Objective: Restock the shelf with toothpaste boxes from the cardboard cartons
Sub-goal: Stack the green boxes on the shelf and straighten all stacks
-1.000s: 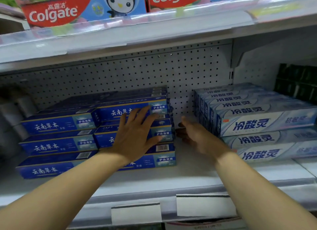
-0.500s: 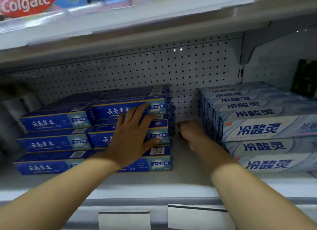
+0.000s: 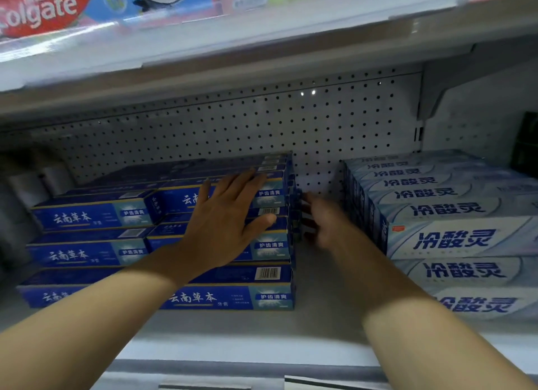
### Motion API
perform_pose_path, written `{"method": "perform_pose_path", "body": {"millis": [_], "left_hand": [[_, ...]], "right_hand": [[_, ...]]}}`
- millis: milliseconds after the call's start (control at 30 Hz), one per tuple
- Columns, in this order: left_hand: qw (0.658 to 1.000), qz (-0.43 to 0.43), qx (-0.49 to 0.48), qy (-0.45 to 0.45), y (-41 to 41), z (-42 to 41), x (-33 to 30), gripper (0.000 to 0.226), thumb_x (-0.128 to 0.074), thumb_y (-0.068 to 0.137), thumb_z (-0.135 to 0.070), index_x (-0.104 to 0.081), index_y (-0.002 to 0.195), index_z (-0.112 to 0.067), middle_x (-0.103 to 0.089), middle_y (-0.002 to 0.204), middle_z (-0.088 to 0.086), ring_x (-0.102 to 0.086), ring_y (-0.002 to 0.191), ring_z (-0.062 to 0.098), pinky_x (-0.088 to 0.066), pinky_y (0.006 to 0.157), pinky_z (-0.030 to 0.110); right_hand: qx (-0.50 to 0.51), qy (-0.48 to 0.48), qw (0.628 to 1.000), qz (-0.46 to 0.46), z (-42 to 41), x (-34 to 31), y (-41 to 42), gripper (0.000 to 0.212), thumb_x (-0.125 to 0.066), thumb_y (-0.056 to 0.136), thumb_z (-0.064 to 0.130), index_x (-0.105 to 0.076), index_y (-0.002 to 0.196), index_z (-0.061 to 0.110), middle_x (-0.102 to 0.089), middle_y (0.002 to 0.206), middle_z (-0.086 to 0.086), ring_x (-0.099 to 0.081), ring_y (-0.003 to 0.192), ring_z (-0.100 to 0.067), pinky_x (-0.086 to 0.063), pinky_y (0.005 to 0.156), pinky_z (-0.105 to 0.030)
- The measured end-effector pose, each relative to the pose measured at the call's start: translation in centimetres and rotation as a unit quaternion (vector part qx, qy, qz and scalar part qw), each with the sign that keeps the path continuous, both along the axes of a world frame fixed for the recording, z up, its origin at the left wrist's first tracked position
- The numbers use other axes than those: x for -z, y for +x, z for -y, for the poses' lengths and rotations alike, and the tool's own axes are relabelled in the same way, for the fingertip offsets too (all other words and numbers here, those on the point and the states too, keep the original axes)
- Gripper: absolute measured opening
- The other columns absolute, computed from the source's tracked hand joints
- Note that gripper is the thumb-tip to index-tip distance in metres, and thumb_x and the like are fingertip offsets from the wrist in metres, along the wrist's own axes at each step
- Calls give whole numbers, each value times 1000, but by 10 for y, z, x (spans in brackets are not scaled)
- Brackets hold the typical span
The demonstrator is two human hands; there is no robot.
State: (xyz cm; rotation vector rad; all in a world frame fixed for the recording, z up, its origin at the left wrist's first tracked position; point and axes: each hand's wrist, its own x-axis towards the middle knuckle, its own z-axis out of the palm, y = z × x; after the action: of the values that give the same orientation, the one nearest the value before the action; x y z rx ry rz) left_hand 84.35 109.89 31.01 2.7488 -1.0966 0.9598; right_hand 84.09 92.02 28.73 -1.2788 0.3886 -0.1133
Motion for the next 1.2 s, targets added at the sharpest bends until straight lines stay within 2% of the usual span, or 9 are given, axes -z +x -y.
{"method": "perform_pose_path", "body": {"millis": [133,233,333,500,633,767,900,1067,1200], "left_hand": [[1000,17,-3,-4,3,-3,2,71,-14,92,-66,-34,140,-18,-46,141,7,-46,125,29,-33,100,57],[1000,11,-5,-11,5,-7,3,74,-13,91,-67,-33,142,-17,-44,142,6,-43,126,27,-33,100,55],[1000,-1,1,-24,6,-8,5,77,-11,90,-68,-33,144,-17,-40,145,5,-36,129,24,-32,102,52],[1000,-2,6,-26,6,-7,4,77,-12,91,-68,-34,143,-16,-41,145,5,-37,129,25,-33,102,50],[1000,0,3,-27,7,-7,0,76,-13,91,-66,-37,142,-15,-45,142,5,-40,128,26,-34,102,57],[1000,9,-9,-29,15,-8,-11,70,-12,93,-64,-34,141,-19,-48,139,4,-39,128,26,-34,100,62],[999,10,-26,-20,26,-9,-16,69,-20,90,-58,-38,142,-17,-44,143,5,-36,132,27,-27,103,60],[1000,16,-12,-21,32,-10,-11,64,-24,90,-54,-38,142,-20,-48,140,4,-28,127,20,-31,99,61],[999,-4,-12,-32,31,-9,-10,70,-18,86,-58,-36,144,-23,-42,145,1,-31,134,25,-28,104,57]], "right_hand": [[17,-26,999,34,-3,-4,7,35,-33,102,13,-52,131,16,-55,128,-10,-53,90,-18,-43,61,-26],[19,-37,998,44,-7,-1,13,39,-29,101,7,-51,132,17,-56,129,-11,-56,93,-19,-46,62,-26],[15,-48,998,46,-8,3,16,42,-28,100,5,-52,133,18,-54,132,-12,-56,111,-26,-49,78,-31],[5,-55,997,45,-8,1,15,42,-29,100,5,-51,133,17,-56,131,-12,-56,107,-24,-48,67,-29],[14,-51,997,51,-2,-3,12,40,-28,101,7,-49,135,15,-52,131,-6,-50,106,-17,-45,76,-30],[54,-54,995,56,9,-13,22,46,-22,103,7,-35,145,18,-34,149,-7,-37,132,-25,-33,104,-37],[27,-82,995,55,4,-13,35,42,-26,103,11,-37,143,16,-38,147,-8,-40,131,-25,-34,92,-33],[28,-59,997,42,2,-12,39,34,-34,102,23,-55,125,8,-54,130,-10,-49,98,-18,-30,78,-28],[54,-48,997,38,5,-15,42,36,-34,102,17,-49,132,6,-51,134,-12,-49,121,-26,-32,79,-28]]}}
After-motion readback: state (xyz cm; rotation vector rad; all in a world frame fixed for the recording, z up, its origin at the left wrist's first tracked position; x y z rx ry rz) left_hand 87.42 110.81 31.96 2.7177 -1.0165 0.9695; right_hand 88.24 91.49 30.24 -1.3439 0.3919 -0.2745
